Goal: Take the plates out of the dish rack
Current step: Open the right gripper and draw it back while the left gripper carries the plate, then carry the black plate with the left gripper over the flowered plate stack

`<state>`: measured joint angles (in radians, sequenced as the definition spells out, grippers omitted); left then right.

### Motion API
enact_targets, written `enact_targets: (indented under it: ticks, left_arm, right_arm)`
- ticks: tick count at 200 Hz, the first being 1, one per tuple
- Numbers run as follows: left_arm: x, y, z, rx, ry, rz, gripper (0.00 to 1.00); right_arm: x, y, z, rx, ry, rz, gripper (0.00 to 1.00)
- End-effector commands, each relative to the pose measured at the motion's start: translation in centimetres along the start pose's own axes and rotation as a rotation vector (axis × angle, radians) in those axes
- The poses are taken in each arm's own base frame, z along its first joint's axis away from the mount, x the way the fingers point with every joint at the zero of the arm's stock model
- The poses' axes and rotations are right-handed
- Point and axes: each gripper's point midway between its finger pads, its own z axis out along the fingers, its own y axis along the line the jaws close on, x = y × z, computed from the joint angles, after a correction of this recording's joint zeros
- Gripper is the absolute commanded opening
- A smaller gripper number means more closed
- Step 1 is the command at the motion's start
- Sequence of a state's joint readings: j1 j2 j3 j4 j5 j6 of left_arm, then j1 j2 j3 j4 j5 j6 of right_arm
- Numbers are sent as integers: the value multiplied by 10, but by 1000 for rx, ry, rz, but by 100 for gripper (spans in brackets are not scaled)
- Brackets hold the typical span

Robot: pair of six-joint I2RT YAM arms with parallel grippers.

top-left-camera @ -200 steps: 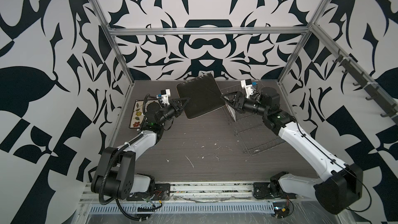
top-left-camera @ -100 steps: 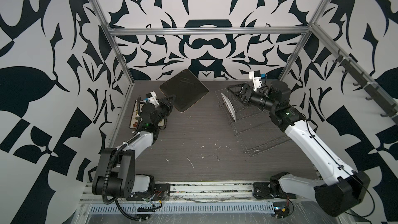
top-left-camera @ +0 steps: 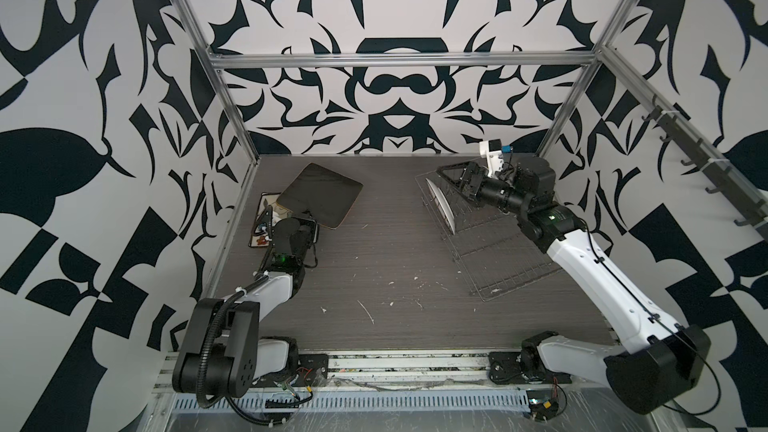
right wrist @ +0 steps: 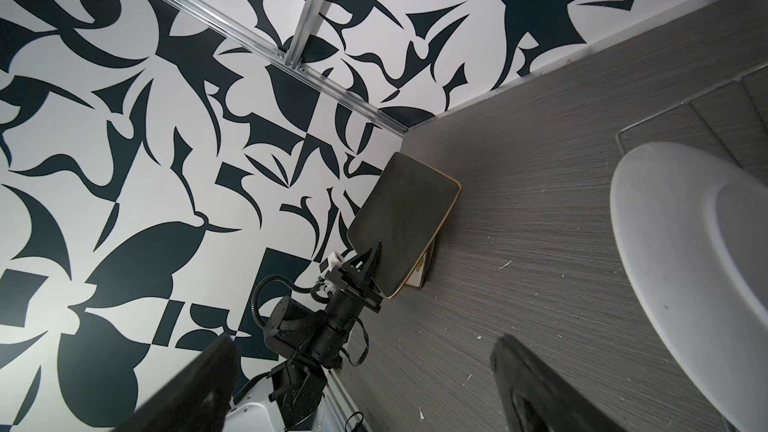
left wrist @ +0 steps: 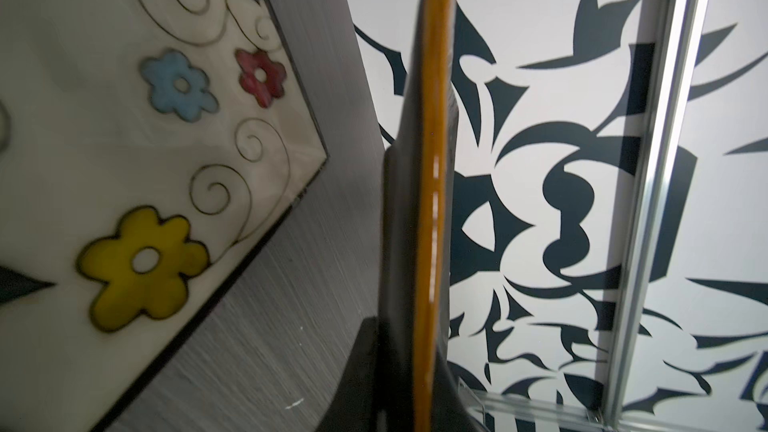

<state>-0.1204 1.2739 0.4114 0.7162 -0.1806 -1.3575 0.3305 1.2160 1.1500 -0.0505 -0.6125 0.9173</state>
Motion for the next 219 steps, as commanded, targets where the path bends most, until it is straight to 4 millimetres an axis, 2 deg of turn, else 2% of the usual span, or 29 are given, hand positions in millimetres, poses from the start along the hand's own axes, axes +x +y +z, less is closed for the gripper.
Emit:
enact_targets:
  ticks: [1,40,46,49,70,105,151,170,172,176,219]
  left_arm:
    - [-38,-74,-15,249,-147,-54,0]
    - [-46,-66,-6,240,-157,-117,0]
    - [-48,-69,-6,251,-164,-128,0]
    - [-46,-61,-1,226,-161,-129,0]
    - [-49,-60,4,225,-177,-144,0]
    - [-54,-54,7,202,-213,-148,0]
    - [-69,-56,-5,180,-300,-102,0]
    - [-74,-48,-7,158,-335,-110,0]
    - [-77,-55,-12,179,-342,-117,0]
    - [-78,-56,-14,185,-348,-128,0]
    - [-84,-40,-21,127,-386,-189,0]
  right_arm:
    - [-7,4,5,-41,-23,0,99]
    - [-1,-6,18,22,21,13,99]
    - [2,-6,19,40,37,0,99]
    - [2,-6,19,47,43,-8,99]
    - [6,-10,18,105,40,-36,99]
    - [14,-31,19,218,34,-51,99]
    - [29,-34,26,231,88,-60,99]
    - [31,-36,26,248,94,-64,99]
    - [31,-35,26,248,94,-65,99]
    - [31,-36,26,252,93,-63,99]
    - [36,-35,21,265,94,-71,99]
